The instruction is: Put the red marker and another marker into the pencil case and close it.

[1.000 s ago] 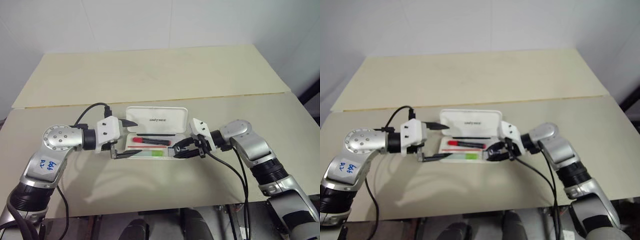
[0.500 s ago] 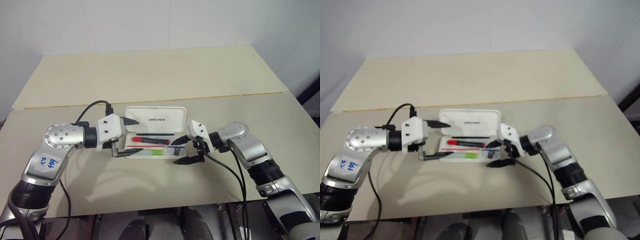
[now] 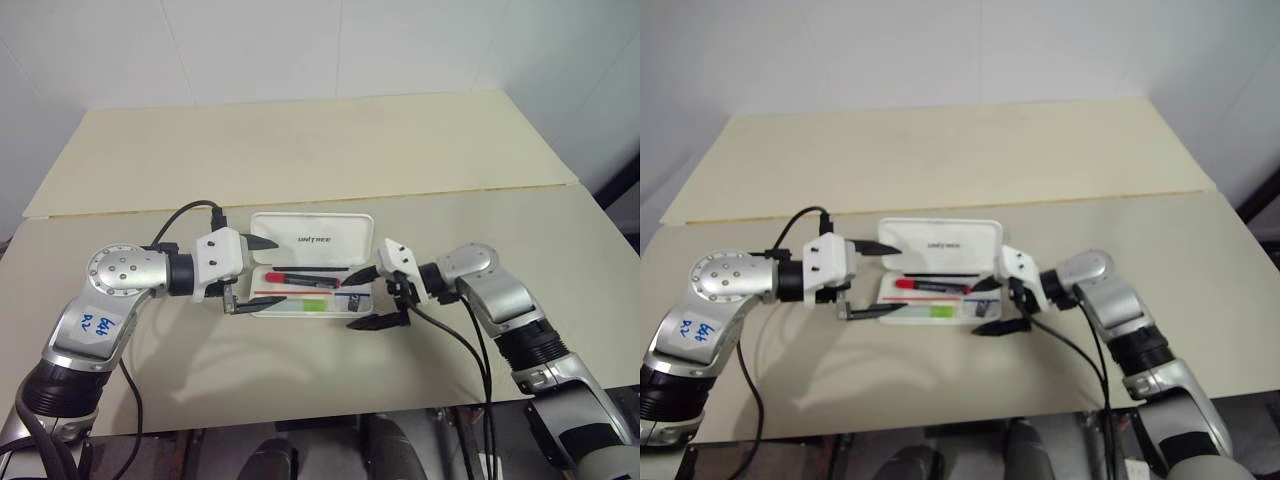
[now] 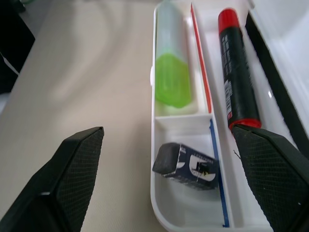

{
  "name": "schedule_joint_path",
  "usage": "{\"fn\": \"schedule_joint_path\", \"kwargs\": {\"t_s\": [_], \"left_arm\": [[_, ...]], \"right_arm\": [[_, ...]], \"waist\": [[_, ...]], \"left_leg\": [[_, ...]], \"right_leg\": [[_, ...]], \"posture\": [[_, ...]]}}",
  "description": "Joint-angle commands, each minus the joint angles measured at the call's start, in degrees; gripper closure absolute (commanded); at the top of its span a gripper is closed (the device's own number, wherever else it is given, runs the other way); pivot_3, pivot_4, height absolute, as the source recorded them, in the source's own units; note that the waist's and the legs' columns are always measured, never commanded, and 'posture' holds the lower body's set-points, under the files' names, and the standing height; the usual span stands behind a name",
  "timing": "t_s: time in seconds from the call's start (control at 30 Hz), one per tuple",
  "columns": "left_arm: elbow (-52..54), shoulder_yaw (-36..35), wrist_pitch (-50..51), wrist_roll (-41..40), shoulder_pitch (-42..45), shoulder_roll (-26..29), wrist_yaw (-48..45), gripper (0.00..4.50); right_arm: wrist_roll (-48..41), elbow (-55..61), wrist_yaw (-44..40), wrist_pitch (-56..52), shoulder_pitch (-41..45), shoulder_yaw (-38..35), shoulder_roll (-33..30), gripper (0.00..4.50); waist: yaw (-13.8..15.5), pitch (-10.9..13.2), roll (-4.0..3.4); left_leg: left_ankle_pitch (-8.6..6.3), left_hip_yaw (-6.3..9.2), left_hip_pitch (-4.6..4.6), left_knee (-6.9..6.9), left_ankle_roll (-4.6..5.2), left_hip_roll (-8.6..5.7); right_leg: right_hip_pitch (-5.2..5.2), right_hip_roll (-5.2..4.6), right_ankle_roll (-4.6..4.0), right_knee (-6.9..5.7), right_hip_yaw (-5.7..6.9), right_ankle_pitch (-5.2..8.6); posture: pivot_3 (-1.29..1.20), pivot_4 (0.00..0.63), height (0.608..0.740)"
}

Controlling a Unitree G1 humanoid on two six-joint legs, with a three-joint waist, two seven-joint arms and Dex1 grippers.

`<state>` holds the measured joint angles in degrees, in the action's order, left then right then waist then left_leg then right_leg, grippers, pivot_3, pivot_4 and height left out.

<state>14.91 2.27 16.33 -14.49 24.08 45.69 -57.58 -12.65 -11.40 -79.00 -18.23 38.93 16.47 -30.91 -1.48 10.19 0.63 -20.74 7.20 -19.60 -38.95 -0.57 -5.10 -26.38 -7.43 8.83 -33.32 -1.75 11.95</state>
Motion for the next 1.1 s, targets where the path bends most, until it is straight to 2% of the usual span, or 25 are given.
{"fn": "schedule_joint_path", "kwargs": {"t_s": [0.03, 0.1, 0.23, 0.4, 0.43, 0.53, 0.63, 0.77, 1.1], "left_arm": [[0.43, -0.94, -0.59, -0.03, 0.47, 0.42, 0.00, 0.00], [0.45, -0.93, -0.60, -0.04, 0.36, 0.40, -0.01, 0.00], [0.36, -0.91, -0.64, -0.04, 0.30, 0.36, 0.00, 0.00], [0.14, -0.90, -0.78, 0.02, 0.18, 0.30, 0.00, 0.00], [0.24, -0.92, -0.75, 0.00, 0.07, 0.31, 0.02, 0.00], [0.37, -0.96, -0.72, -0.04, -0.14, 0.29, 0.08, 0.00], [0.29, -0.94, -0.90, 0.03, -0.32, 0.23, 0.13, 0.00], [0.06, -0.83, -1.15, 0.09, -0.26, 0.11, 0.08, 0.00], [0.17, -1.00, -0.99, 0.07, -0.28, 0.38, -0.07, 0.00]], "right_arm": [[-2.72, 3.10, -0.01, -0.98, 0.56, -2.85, -0.46, 0.42], [-3.60, 3.89, -0.21, -1.93, 0.62, -3.60, -0.76, 0.91], [-4.37, 5.03, -0.30, -3.26, 0.58, -4.46, -1.96, 2.37], [-4.64, 5.65, -0.63, -4.00, 0.02, -4.80, -3.74, 2.37], [-4.82, 5.97, -0.86, -4.21, -0.29, -4.96, -4.31, 2.54], [-5.21, 7.04, -1.92, -4.70, -1.32, -5.04, -6.19, 3.28], [-3.74, 7.30, -1.29, -3.19, -2.75, -4.37, -7.89, 4.43], [0.21, 5.25, 0.17, 1.07, -4.53, -2.38, -8.10, 4.48], [1.16, 4.23, 0.70, 1.72, -3.27, -1.34, -4.90, 4.48]], "waist": [[0.02, 0.00, 0.00], [0.00, 0.00, 0.00], [0.04, 0.00, 0.00], [0.05, 0.00, 0.00], [0.05, 0.00, 0.00], [0.08, 0.00, 0.00], [0.10, 0.00, 0.00], [0.09, 0.00, 0.00], [-0.18, 0.00, 0.01]], "left_leg": [[0.00, 0.00, 0.00, 0.00, 0.00, 0.00], [0.00, 0.01, 0.00, 0.00, 0.00, 0.00], [-0.01, 0.01, 0.00, 0.01, 0.00, 0.00], [-0.01, 0.00, 0.00, 0.01, 0.02, 0.00], [-0.01, 0.00, -0.01, 0.01, 0.01, 0.00], [-0.02, 0.00, -0.01, 0.01, 0.02, 0.00], [-0.03, -0.01, -0.02, 0.01, 0.04, 0.00], [-0.03, -0.06, -0.02, 0.01, 0.04, 0.00], [-0.03, -0.06, 0.05, 0.01, 0.04, 0.03]], "right_leg": [[0.00, 0.00, 0.00, 0.00, 0.00, 0.00], [0.00, 0.00, 0.00, 0.00, 0.00, 0.00], [0.00, 0.00, 0.00, 0.01, 0.00, 0.00], [0.00, -0.01, 0.00, 0.01, 0.00, 0.00], [0.00, 0.00, 0.00, 0.02, 0.00, 0.00], [-0.01, -0.01, 0.00, 0.02, 0.00, 0.00], [-0.01, -0.01, 0.01, 0.05, 0.00, 0.00], [0.00, -0.01, 0.01, 0.06, 0.01, -0.01], [0.00, 0.03, 0.01, 0.03, -0.07, -0.03]], "posture": [[0.00, 0.150, 0.740], [0.00, 0.150, 0.740], [0.00, 0.150, 0.740], [0.00, 0.150, 0.740], [0.00, 0.150, 0.740], [0.00, 0.150, 0.740], [0.00, 0.150, 0.740], [0.00, 0.150, 0.740], [0.00, 0.150, 0.740]]}}
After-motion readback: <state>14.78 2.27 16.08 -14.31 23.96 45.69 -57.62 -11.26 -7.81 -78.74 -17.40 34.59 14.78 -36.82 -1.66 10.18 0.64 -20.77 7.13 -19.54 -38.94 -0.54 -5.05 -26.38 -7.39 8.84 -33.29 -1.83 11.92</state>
